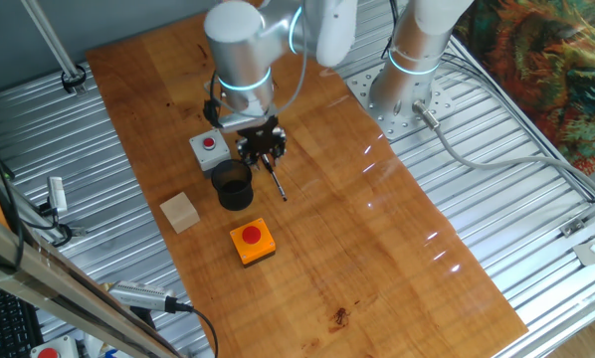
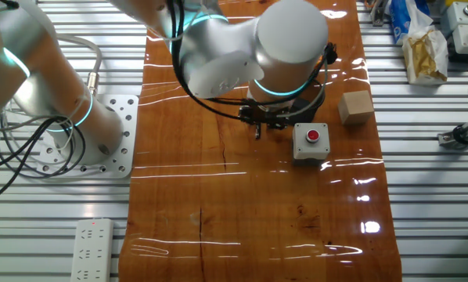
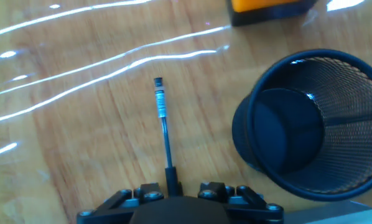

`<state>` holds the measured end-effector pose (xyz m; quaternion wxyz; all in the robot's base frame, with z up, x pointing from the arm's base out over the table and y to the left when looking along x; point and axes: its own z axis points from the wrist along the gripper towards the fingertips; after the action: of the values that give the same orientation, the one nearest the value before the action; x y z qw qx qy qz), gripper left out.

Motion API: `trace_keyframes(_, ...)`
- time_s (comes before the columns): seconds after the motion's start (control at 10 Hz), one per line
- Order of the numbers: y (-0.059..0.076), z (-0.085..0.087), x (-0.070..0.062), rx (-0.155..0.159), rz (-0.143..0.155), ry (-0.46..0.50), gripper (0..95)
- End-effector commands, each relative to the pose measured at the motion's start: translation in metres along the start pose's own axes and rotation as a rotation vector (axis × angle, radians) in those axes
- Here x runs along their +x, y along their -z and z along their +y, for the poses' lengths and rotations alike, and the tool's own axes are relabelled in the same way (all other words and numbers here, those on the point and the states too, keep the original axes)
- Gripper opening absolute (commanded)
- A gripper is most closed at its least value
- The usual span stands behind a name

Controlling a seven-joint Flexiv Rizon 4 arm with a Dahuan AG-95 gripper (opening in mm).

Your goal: Put the pen into the pen holder

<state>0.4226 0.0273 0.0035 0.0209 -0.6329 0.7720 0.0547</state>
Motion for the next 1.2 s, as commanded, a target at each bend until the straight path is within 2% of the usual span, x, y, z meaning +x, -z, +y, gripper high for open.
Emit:
trace_keyframes(0.1,0.000,-0.001,0.001,-0.019,-0.034,-0.007,19.0)
trace_keyframes(0.2,0.000,-0.001,0.001,0.002,-0.026,-0.012,19.0)
trace_keyframes(0.3,0.000,-0.001,0.001,0.016,-0.015,-0.017,0.0)
trace_keyframes(0.5,0.000,-0.001,0.001,0.018,-0.007,-0.025,0.0)
trace_keyframes(0.6,0.006,-0.001,0.000,0.022,0.005,-0.024,0.0)
trace_keyframes(0.7,0.019,-0.001,-0.001,0.017,0.022,-0.021,0.0)
trace_keyframes(1.2,0.053,0.001,-0.007,0.009,0.048,-0.057,0.0)
